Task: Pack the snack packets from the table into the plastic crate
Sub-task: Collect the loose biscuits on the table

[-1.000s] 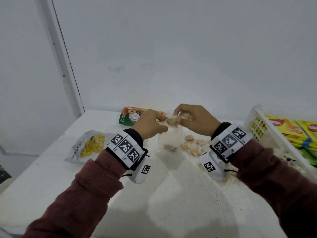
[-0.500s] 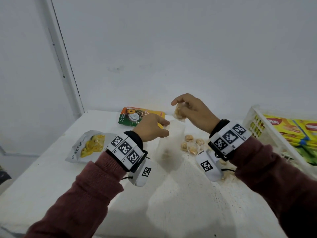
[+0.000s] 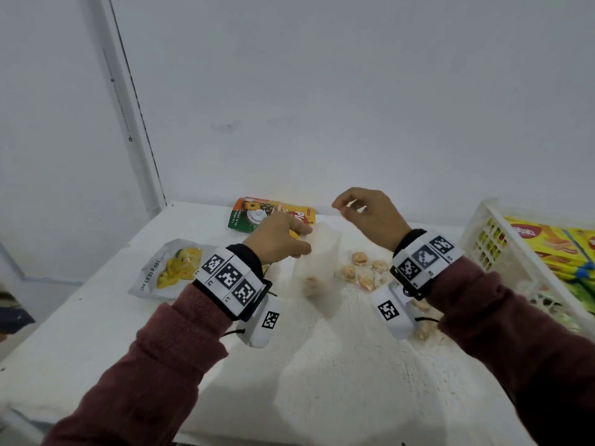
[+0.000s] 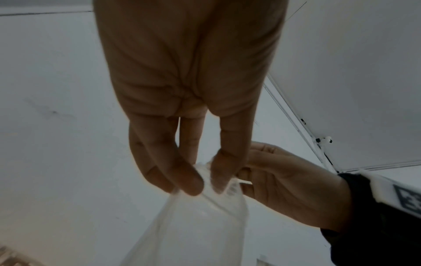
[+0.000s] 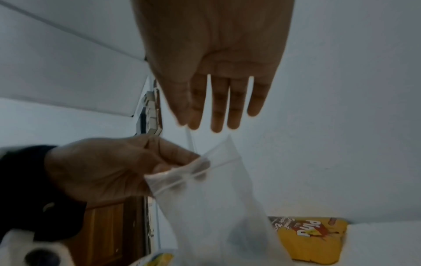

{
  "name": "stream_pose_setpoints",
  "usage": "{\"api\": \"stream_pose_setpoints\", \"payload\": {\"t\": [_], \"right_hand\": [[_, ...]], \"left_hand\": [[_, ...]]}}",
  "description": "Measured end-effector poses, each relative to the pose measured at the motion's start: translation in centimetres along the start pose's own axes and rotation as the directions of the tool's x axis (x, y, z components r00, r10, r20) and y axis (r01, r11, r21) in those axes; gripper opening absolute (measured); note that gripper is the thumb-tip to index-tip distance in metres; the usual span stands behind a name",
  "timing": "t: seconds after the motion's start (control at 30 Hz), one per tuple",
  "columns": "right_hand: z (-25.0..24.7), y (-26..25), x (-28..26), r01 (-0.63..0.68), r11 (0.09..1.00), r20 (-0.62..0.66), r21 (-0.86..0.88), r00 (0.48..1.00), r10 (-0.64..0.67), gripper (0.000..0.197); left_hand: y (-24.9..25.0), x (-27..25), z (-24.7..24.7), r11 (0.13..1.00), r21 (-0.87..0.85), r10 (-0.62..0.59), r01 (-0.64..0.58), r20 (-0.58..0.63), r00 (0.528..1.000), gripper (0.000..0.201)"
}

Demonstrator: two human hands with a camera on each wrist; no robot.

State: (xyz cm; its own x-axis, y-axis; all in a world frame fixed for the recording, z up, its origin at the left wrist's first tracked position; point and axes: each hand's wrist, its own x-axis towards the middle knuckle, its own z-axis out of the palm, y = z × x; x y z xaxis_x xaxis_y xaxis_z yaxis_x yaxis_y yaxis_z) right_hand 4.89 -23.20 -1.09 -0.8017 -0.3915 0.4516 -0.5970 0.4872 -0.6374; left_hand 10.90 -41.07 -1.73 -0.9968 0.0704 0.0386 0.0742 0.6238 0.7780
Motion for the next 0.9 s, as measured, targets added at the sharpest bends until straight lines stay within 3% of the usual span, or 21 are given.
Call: {"api": "stream_pose_setpoints", "payload": {"t": [0.03, 0.1, 0.2, 0.27, 0.33, 0.4, 0.53, 0.6, 0.67, 0.77, 0.83, 0.9], "right_hand": [[0.2, 0.9, 0.5, -0.069, 0.996, 0.006, -0.049, 0.998, 0.069, 0.018], [1.3, 2.6, 1.0, -0.171, 0.948, 0.207, -0.268, 0.951, 0.23, 0.021], [3.7, 3.9, 0.7, -0.088, 0.79, 0.462, -0.606, 0.77, 0.44, 0.048], [4.8, 4.2, 0.5, -0.036, 0.741, 0.504, -0.671, 0.71, 0.491, 0.062], [5.5, 4.7, 0.4, 0.049, 0.709, 0.543, -0.704, 0.68, 0.493, 0.061], [5.9, 5.1, 0.3, 0.118, 0.68, 0.549, -0.724, 0.695, 0.464, 0.05], [5.8, 4.7, 0.7, 0.084, 0.684, 0.51, -0.725, 0.733, 0.451, 0.036], [5.1, 4.8, 1.6, -0.013, 0.783, 0.491, -0.621, 0.772, 0.403, 0.026], [3.7, 4.8, 2.2, -0.13, 0.866, 0.437, -0.483, 0.822, 0.367, 0.031], [1.5, 5.0, 1.9, -0.304, 0.919, 0.395, -0.253, 0.834, 0.385, 0.032], [0.5, 5.1, 1.6, -0.281, 0.908, 0.386, -0.311, 0.836, 0.391, 0.023], [0.1, 5.6, 1.3, -0.205, 0.854, 0.37, -0.478, 0.835, 0.407, 0.028]], "left_hand": [[-0.1, 0.0, -0.1, 1.0, 0.004, -0.007, 0.007, -0.009, 1.0, 0.042], [-0.3, -0.1, -0.2, 1.0, 0.017, -0.019, 0.019, -0.027, 0.999, 0.041], [-0.3, -0.3, -0.3, 0.999, 0.046, -0.026, 0.028, -0.042, 0.999, 0.041], [-0.3, -0.4, -0.3, 0.997, 0.064, -0.029, 0.032, -0.049, 0.998, 0.042], [-0.4, -0.5, -0.3, 0.997, 0.073, -0.033, 0.037, -0.056, 0.998, 0.043], [-0.4, -0.6, -0.3, 0.996, 0.085, -0.033, 0.038, -0.06, 0.998, 0.043], [-0.2, -0.6, -0.4, 0.996, 0.083, -0.033, 0.038, -0.062, 0.998, 0.043], [-0.3, -0.6, -0.4, 0.996, 0.086, -0.034, 0.039, -0.06, 0.998, 0.043], [-0.3, -0.6, -0.4, 0.995, 0.093, -0.042, 0.046, -0.05, 0.998, 0.043], [-0.2, -0.5, -0.3, 0.993, 0.106, -0.045, 0.049, -0.038, 0.998, 0.043], [-0.1, -0.4, -0.2, 0.993, 0.107, -0.042, 0.045, -0.035, 0.999, 0.042], [0.0, -0.2, -0.1, 0.993, 0.111, -0.026, 0.029, -0.034, 0.999, 0.042]]}}
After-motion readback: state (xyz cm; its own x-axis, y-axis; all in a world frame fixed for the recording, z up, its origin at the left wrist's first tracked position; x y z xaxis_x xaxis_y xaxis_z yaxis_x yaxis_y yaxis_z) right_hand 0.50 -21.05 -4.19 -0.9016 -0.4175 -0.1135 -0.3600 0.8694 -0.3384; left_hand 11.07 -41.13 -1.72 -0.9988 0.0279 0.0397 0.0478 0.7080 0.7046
